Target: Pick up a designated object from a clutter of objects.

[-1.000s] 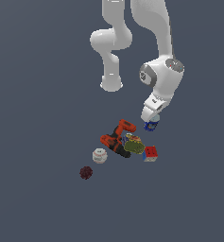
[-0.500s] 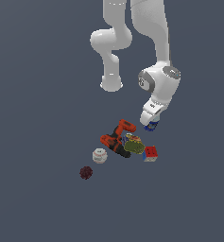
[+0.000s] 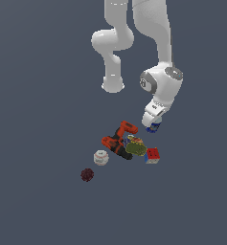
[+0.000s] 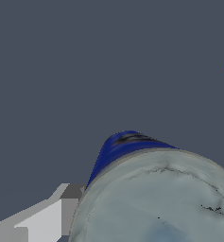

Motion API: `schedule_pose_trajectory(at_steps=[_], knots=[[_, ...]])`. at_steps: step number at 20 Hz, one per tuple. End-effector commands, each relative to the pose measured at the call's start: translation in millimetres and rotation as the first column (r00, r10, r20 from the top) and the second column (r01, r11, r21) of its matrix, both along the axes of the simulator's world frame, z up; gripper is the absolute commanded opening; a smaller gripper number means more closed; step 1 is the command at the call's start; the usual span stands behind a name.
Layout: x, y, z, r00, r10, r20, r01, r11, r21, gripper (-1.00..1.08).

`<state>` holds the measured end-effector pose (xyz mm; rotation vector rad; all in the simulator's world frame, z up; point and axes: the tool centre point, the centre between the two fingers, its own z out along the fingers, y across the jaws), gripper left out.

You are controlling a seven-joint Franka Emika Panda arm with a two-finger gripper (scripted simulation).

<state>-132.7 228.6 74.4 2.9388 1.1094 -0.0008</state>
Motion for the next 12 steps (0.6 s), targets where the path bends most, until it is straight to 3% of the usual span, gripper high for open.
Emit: schedule_pose_trajectory(at_steps=[1,12], knots=[[0.3,0.3,-0.2,1.000,0.000,0.000,0.000,1.000,0.001,-1.00],[8.2,-11.3,21.5,1.000,0.000,0.000,0.000,1.000,0.000,-1.00]])
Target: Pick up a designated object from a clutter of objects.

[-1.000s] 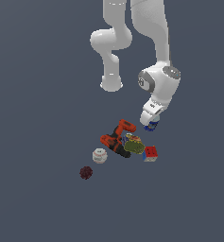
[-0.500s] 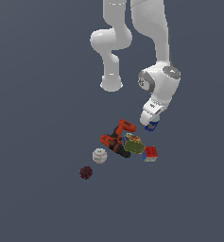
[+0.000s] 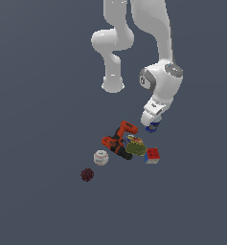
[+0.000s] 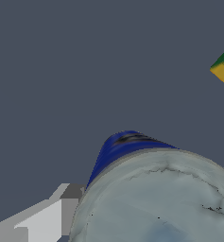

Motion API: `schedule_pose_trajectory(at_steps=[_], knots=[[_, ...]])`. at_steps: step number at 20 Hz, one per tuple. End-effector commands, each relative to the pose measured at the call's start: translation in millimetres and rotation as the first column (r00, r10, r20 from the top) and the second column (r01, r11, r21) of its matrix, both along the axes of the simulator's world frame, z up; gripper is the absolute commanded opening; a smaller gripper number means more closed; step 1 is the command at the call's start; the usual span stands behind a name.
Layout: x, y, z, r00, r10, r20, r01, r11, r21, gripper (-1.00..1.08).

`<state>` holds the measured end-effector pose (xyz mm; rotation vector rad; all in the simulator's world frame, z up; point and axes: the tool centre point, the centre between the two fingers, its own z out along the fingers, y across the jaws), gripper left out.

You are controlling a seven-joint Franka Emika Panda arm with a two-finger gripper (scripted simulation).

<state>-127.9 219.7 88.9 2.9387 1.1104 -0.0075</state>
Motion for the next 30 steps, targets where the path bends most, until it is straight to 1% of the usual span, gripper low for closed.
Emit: schedule_pose_trajectory(at_steps=[1,5,10,30], knots=[[5.1,-4.8,11.5,1.000,0.000,0.004,0.000,1.000,0.002,-1.00],[13.7,-16.6,34.3,1.000,0.001,0.003,-0.001,1.000,0.003,-1.00],[28.1,-35.9,72.5,1.000,0.001,0.002,-0.001,1.000,0.006,-1.00],[102.1,-133.8,258.7,1.000,0.001,0.003,-0.001,1.000,0.006,-1.00]])
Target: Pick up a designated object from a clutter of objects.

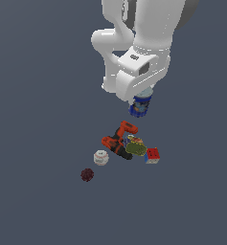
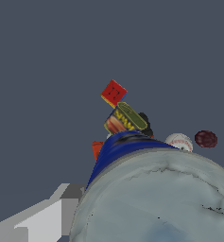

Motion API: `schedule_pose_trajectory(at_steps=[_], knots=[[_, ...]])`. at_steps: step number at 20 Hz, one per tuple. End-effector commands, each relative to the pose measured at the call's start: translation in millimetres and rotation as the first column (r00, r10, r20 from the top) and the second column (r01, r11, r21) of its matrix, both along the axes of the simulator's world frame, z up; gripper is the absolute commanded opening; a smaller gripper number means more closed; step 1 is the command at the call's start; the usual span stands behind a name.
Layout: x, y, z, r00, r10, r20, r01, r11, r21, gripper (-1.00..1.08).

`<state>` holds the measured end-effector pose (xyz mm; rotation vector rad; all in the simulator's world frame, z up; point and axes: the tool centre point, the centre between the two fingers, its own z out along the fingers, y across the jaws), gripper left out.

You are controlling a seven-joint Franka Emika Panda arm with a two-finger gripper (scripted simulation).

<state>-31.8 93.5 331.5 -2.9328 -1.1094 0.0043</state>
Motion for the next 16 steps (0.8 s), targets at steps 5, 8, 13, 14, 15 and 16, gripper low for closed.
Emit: schedule_pose_trajectory(at_steps=[5,8,13,14,15,16], knots=[[23.7,-29.2,56.7,1.000,-0.001,0.004,0.001,1.000,-0.002,-1.00],[33.5,-40.4,78.3,1.000,-0.001,0.004,0.001,1.000,-0.003,-1.00],[46.9,-55.0,106.6,1.000,-0.002,0.004,0.002,1.000,-0.004,-1.00],[48.9,-57.1,111.0,1.000,-0.002,0.004,0.002,1.000,-0.004,-1.00],[50.9,-59.2,115.0,1.000,-0.002,0.004,0.002,1.000,-0.004,-1.00],[52.7,-61.0,118.6,1.000,-0.002,0.004,0.002,1.000,-0.004,-1.00]])
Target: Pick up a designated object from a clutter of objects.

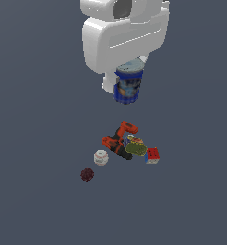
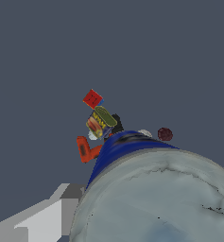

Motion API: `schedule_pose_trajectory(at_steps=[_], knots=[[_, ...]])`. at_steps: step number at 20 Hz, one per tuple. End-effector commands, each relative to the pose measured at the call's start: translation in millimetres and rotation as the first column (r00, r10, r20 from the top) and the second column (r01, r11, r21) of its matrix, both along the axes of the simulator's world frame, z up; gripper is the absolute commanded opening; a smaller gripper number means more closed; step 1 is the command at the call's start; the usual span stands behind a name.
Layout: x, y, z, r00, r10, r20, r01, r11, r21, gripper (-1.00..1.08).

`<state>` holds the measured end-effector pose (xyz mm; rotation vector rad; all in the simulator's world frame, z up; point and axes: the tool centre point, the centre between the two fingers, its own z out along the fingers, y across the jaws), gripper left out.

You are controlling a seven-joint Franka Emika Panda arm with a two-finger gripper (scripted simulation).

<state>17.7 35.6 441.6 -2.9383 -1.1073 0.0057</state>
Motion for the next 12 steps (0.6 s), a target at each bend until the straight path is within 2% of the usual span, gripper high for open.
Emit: schedule_pose_trajectory(at_steps=[1,12], knots=[[4.8,-4.7,11.6,1.000,0.001,0.004,-0.001,1.000,0.000,-1.00],[13.4,-12.4,27.5,1.000,0.001,0.004,-0.001,1.000,0.000,-1.00]])
